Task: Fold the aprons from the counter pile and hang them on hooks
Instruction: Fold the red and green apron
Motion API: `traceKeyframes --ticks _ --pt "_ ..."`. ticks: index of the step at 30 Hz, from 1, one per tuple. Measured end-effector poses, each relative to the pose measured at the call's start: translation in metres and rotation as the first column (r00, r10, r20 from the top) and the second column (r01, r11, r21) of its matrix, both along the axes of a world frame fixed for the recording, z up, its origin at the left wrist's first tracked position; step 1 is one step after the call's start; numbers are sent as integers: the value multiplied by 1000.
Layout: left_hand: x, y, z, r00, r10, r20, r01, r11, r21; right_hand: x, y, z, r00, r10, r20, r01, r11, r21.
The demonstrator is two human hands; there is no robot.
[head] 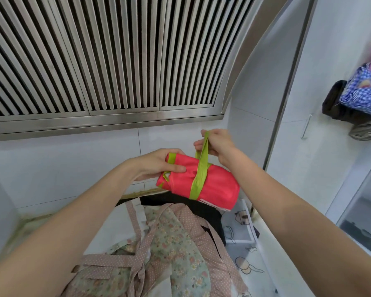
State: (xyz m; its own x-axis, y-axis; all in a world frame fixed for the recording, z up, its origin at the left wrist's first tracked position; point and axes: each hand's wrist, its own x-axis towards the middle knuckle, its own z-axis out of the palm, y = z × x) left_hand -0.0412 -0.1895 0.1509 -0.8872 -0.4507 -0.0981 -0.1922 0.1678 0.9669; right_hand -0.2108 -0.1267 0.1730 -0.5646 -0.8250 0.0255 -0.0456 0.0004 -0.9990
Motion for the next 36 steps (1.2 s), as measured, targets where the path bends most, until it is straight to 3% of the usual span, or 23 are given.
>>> traceKeyframes --ticks 3,5,7,10,13,16,20,24,29,36 --pt "2 -7 1 989 135 -61 -138 990 -38 -4 6 3 984 101 -150 -76 984 160" --pt "1 -11 -2 966 231 -118 -230 973 21 -7 0 2 932 104 -346 -21 972 234" --pt "-4 -10 -2 958 249 -139 -237 967 95 -9 -4 0 891 64 -449 43 974 223" --pt "-20 1 0 973 191 -129 -177 978 111 -21 -3 -3 961 -21 -276 80 976 205" --pt "-43 15 9 992 116 -41 -119 990 -79 -43 12 -2 986 -129 -106 149 966 210" --pt "-71 26 13 999 29 25 -19 946 -323 -62 28 7 989 -149 19 144 974 173" --pt "-116 40 21 992 -107 66 124 928 -351 -103 46 28 978 -127 164 123 992 35" --pt "-169 58 35 979 -165 116 200 872 -447 -160 75 49 991 -114 64 120 988 -102" --pt "-265 93 53 981 -153 117 190 869 -456 -242 121 73 996 40 -79 -55 977 -206" --pt "-358 158 123 976 -210 -64 157 873 -462 -316 192 144 937 -4 -349 -125 929 -347"
